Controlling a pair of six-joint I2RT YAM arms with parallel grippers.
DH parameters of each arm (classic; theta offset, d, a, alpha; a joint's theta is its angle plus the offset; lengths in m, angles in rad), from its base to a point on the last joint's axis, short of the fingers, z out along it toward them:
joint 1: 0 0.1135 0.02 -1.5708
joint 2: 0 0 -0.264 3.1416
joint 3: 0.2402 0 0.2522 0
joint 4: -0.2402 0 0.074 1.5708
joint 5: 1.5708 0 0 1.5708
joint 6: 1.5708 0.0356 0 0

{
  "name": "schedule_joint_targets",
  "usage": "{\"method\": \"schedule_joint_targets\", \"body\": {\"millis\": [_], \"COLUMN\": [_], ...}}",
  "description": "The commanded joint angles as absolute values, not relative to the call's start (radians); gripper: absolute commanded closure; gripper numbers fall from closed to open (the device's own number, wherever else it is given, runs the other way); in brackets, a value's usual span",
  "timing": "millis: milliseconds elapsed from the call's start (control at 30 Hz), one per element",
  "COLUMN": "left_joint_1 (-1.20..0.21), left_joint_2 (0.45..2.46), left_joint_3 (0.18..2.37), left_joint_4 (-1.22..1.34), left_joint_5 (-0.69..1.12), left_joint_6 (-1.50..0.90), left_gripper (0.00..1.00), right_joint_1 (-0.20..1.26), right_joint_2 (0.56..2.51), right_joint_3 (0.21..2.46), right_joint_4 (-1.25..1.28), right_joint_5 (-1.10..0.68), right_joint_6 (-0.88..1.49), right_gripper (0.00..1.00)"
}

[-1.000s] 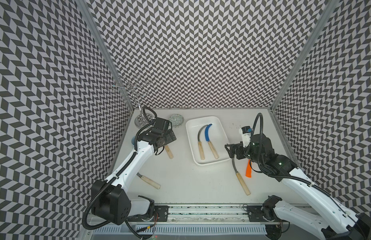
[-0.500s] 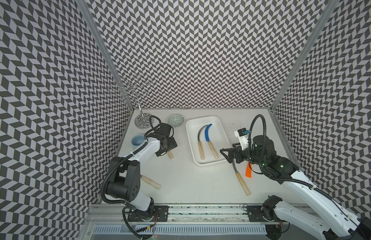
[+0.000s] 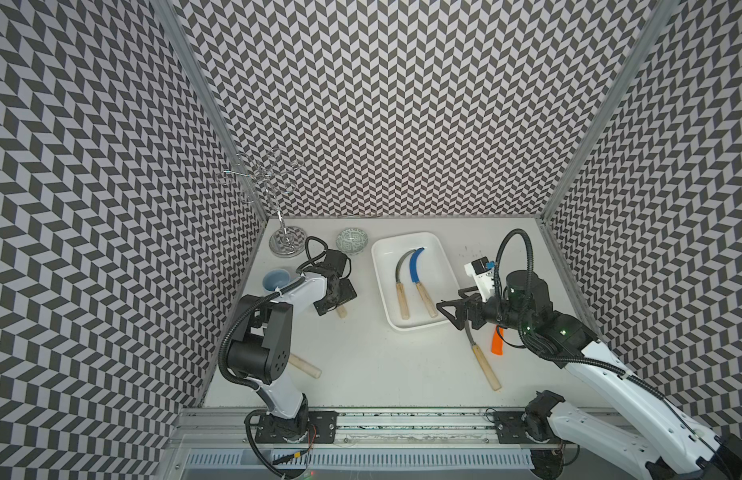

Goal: Put small sickles into storage boxes
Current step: Pick up the sickle at the center of the board.

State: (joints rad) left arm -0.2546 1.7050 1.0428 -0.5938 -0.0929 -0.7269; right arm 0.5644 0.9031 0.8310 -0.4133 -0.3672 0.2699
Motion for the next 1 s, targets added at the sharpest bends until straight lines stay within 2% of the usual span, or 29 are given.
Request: {"method": "schedule_joint_targets", "body": {"millis": [0,533,967], "left_joint_1": [-0.250,-0.250,-0.250], "left_joint_2": [1.723,1.797,1.830], "left_joint_3": [1.048,1.093,1.103], "left_joint_4": [-0.575,-0.619,-0.629], "left_joint_5": [-0.124,-0.149,-0.151], "left_joint_6": [-0.735,-0.727,-0.730], "left_gripper": [0.17,0.28,0.47], "right_joint_1": [0.566,0.567,0.566], "right_joint_2": [0.884,0.858,0.844], "right_joint_3": [0.815,0.808,0.804], "right_joint_4": [-0.357,-0.361,-0.354], "right_joint_5": [-0.364,-0.321,-0.310], "right_joint_6": [0.258,0.255,0.256], "right_gripper": [0.00,0.00,0.00]}}
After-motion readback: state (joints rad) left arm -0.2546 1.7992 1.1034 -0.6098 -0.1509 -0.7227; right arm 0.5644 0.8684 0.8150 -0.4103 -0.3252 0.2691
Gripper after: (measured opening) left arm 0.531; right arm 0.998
